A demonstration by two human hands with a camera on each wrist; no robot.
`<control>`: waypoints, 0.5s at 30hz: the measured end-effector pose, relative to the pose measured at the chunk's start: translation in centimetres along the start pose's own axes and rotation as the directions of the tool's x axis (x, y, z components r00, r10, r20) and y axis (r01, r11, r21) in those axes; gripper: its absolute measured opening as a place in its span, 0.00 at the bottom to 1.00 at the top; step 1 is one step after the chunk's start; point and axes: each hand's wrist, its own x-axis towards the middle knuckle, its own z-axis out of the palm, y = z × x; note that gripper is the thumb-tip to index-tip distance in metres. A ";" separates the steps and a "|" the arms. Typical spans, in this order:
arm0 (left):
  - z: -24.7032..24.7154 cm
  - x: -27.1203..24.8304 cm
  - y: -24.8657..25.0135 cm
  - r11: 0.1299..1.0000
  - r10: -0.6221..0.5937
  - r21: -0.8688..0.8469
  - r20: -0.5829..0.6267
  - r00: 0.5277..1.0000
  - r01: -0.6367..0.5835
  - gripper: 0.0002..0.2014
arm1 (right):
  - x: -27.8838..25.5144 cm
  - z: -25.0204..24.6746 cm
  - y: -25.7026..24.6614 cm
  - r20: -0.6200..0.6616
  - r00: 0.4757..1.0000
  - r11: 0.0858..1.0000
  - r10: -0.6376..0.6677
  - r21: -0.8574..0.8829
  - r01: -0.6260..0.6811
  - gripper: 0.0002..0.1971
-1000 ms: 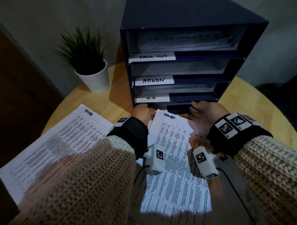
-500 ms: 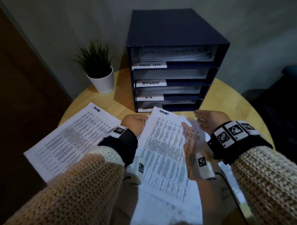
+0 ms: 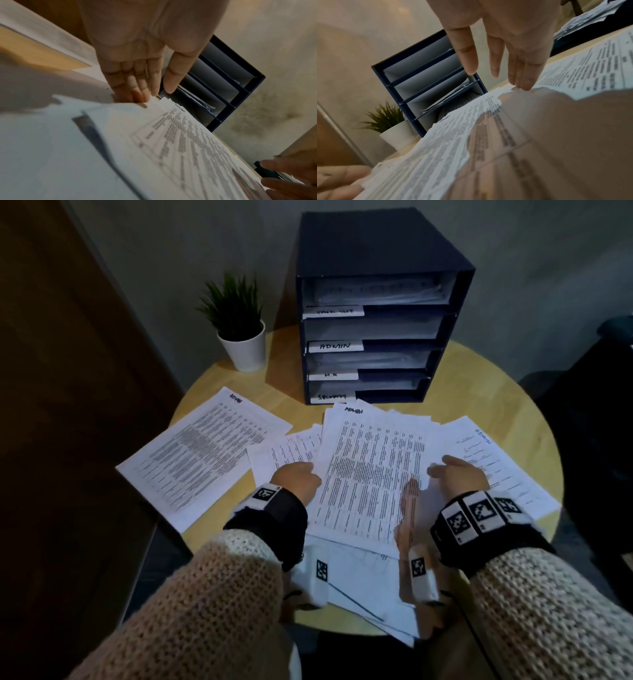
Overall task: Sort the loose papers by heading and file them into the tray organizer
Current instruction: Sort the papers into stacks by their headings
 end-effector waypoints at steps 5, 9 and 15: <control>0.1 -0.7 -1.4 0.995 0.002 -0.101 -0.017 1.000 -0.004 0.22 | -0.4 -0.5 0.5 0.015 1.000 0.999 -0.008 -0.047 0.009 0.27; 0.2 -0.4 -1.0 0.998 0.064 0.016 -0.014 0.998 -0.063 0.10 | 0.7 -0.9 1.0 0.011 1.000 0.998 0.000 -0.068 0.001 0.27; 0.8 0.1 -0.8 0.978 0.206 -0.019 0.001 0.979 -0.206 0.04 | 2.6 -1.2 1.2 0.002 1.000 0.986 0.012 -0.168 -0.012 0.28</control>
